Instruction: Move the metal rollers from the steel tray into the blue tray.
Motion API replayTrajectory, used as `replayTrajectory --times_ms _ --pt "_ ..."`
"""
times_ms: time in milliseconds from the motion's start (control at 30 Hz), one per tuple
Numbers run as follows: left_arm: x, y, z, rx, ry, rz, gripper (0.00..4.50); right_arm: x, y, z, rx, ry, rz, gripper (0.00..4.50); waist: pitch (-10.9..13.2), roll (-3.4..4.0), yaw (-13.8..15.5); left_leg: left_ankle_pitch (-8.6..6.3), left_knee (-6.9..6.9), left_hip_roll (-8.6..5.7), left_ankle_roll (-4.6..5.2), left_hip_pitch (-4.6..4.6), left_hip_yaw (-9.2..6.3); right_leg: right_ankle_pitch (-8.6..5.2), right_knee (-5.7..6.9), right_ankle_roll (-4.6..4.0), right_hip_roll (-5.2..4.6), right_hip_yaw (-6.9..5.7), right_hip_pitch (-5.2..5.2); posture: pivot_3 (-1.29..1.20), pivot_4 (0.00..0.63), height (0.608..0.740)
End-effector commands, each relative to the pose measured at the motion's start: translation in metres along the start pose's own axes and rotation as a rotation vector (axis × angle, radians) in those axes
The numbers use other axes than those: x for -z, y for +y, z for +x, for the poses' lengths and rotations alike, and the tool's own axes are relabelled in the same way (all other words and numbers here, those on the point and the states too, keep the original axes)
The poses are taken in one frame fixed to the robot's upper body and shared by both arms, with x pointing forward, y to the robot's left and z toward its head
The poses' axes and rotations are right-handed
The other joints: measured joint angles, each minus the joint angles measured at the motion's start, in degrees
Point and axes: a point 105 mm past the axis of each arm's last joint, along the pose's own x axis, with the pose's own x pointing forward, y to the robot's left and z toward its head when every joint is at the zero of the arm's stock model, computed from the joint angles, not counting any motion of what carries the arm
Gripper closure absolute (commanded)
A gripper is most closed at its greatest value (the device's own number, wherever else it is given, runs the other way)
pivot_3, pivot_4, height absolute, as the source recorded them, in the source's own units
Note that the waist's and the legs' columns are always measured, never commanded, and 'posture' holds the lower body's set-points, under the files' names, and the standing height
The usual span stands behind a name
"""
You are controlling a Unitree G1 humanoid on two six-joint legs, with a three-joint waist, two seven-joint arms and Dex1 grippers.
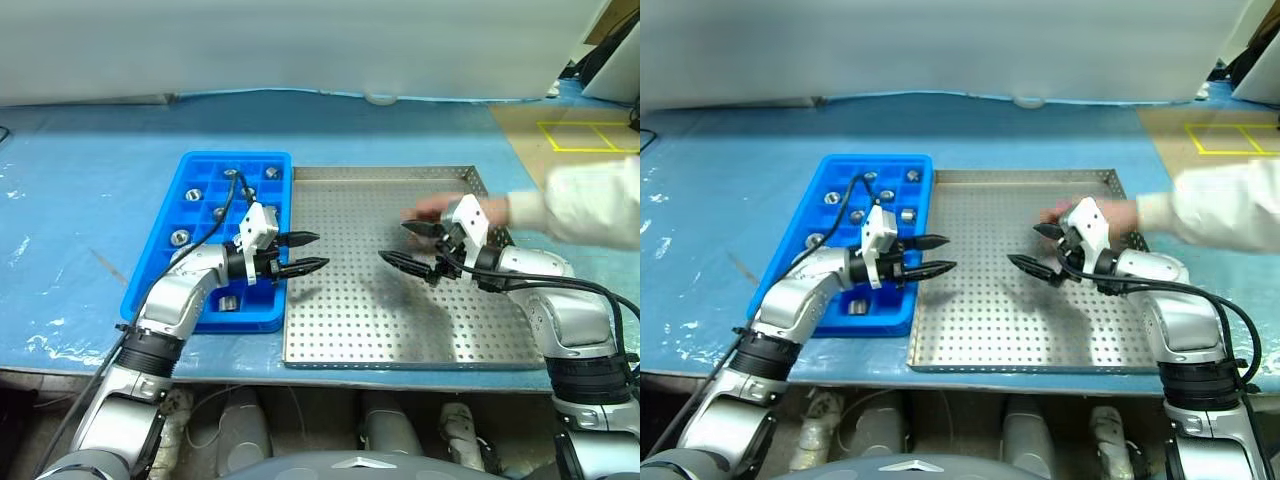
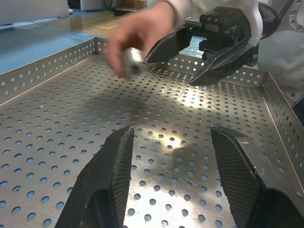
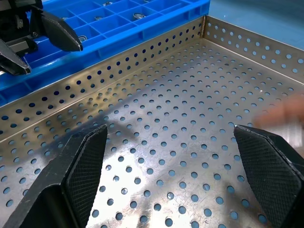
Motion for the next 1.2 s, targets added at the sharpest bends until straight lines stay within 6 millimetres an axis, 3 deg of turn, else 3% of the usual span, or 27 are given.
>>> replayTrajectory --times_ms 33,1200 --pt "-0.0094 0.0001 0.0021 0.018 -0.020 0.043 1.76 -0.0157 0.0001 -0.0057 0.015 -0.043 -0.047 0.05 0.00 0.00 0.01 0.00 -0.01 0.00 0.00 0.00 0.00 0.00 -0.01 0.00 0.00 0.00 0.00 -0.21 0.150 0.740" --pt "-0.0061 -0.0014 -0.0024 0.002 -0.005 0.052 1.76 -0.0099 0.0027 0.0009 -0.028 -0.017 -0.051 0.05 0.00 0.00 0.05 -0.08 -0.15 0.01 0.12 -0.02 0.11 0.01 -0.37 -0.01 -0.02 0.00 0.06 -0.19 0.150 0.740"
